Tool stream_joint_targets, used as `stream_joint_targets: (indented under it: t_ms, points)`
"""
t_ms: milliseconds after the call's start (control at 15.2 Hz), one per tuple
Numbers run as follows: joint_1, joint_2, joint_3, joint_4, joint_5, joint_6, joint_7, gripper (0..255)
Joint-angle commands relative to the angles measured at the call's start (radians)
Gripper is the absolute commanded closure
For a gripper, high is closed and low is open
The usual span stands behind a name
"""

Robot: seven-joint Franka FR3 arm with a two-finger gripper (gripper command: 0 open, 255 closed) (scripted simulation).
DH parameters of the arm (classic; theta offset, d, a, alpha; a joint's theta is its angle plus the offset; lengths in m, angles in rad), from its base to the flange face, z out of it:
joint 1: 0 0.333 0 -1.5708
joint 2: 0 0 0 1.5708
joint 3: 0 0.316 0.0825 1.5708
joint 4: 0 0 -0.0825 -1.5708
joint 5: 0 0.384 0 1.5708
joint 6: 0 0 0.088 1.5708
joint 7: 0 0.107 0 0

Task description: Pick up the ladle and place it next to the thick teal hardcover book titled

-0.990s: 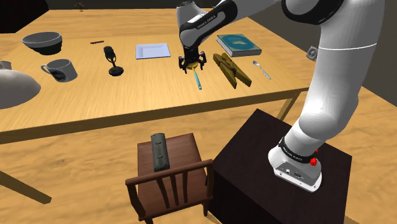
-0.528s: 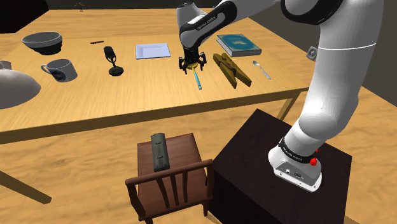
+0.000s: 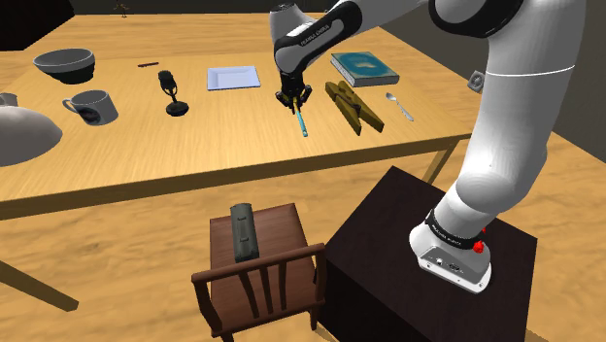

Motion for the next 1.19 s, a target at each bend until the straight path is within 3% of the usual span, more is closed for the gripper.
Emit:
stream_joint_targets:
  t_ms: [0,1122]
  points:
    - [0.000,0.000,0.000,0.000,0.000,0.000,0.000,255]
    - [-0.001,-0.085,0.010,0.099,0.030,-0.181,-0.043,255]
